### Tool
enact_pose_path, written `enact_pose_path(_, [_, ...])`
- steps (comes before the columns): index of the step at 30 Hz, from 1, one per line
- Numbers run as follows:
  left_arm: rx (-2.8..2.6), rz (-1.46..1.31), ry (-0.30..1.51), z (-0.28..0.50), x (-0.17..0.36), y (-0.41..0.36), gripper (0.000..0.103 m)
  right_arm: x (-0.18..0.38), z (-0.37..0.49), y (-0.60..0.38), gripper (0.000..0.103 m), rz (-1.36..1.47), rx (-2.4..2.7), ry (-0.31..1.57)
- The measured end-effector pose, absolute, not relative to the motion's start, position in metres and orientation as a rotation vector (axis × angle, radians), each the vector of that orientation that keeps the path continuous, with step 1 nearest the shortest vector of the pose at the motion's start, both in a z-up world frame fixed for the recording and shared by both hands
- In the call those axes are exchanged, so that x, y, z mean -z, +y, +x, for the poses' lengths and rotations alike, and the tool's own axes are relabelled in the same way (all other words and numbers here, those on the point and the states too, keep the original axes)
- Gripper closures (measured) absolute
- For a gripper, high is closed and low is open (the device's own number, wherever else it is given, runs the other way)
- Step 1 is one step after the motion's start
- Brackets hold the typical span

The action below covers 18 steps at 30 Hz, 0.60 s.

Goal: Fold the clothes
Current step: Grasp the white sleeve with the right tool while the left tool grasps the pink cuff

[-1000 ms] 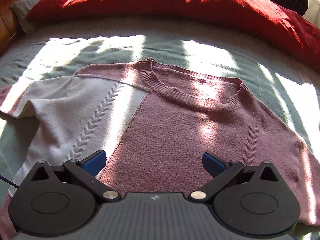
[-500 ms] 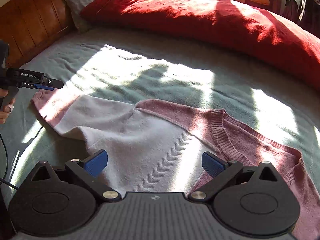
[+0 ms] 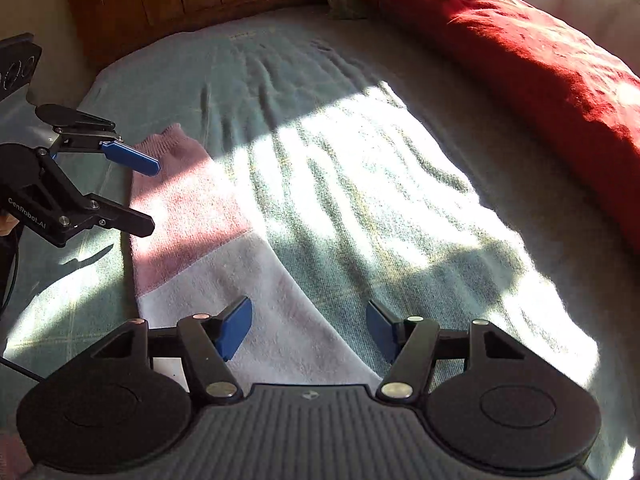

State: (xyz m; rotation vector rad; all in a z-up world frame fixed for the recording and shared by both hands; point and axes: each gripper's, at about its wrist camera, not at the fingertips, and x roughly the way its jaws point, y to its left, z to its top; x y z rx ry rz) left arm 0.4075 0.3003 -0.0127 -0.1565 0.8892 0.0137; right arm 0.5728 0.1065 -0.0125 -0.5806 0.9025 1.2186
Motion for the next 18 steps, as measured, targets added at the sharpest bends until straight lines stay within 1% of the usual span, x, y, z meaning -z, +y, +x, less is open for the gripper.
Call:
enact_pose_path(7, [-0.089, -0.233, 0.880, 0.396, 0.019, 0.325, 0.023, 0.049, 0.584, 0.159, 0.050, -0.788, -1.384, 0.971])
enact_pose_path(9, [-0.112, -0.259, 0.882, 0.393, 0.023, 0.332, 0.023, 0.052, 0.584, 0.162, 0.062, -0.793, -1.417, 1.006])
enact_pose_path(10, [-0.121, -0.272, 0.883, 0.392, 0.025, 0.334, 0.023, 0.051, 0.582, 0.163, 0.081, -0.792, -1.431, 1.016])
enact_pose_path(11, [-0.127, -0.288, 0.886, 0.391, 0.027, 0.336, 0.023, 0.050, 0.581, 0.164, 0.093, -0.791, -1.445, 1.026])
enact_pose_path(18, [-0.150, -0.326, 0.878, 0.388, 0.030, 0.344, 0.023, 0.038, 0.586, 0.168, 0.095, -0.715, -1.385, 0.995])
